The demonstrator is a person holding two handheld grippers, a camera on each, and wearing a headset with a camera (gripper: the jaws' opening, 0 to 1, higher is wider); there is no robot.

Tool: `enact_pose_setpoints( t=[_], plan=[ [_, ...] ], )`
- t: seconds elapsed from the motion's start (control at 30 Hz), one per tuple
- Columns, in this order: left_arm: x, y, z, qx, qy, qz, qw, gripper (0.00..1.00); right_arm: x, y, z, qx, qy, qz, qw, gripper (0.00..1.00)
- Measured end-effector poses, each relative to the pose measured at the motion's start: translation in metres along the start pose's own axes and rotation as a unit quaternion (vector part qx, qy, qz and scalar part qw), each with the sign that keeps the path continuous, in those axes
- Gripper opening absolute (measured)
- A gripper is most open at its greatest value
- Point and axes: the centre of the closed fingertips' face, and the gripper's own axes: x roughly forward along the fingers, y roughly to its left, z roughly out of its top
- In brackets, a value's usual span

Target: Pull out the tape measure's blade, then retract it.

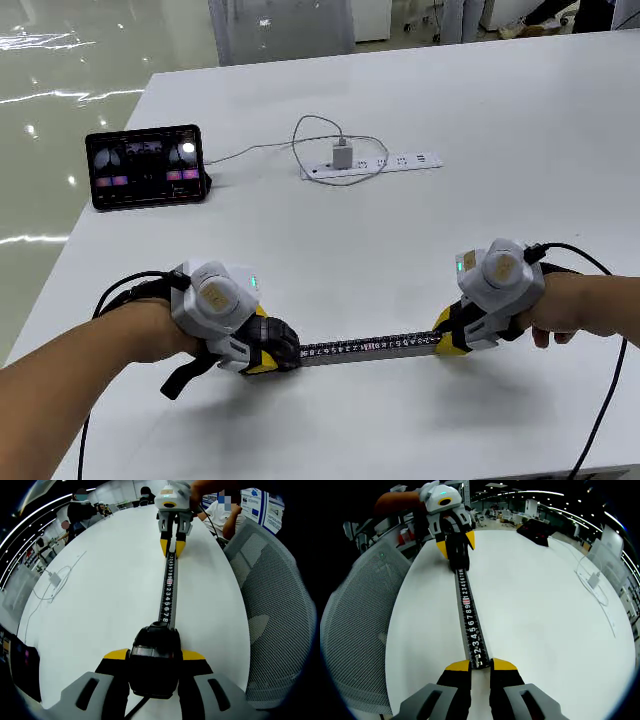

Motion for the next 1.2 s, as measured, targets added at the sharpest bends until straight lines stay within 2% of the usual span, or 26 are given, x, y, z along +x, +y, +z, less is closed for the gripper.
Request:
enact_pose_setpoints(
  t=[1.2],
  plan=[
    [0.001, -0.001, 0.000, -0.001, -0.001, 0.003, 1.0000, 0.32, -0.011, -0.001, -0.015, -0.002, 0.015, -0.003, 0.9999, 0.09]
  ],
)
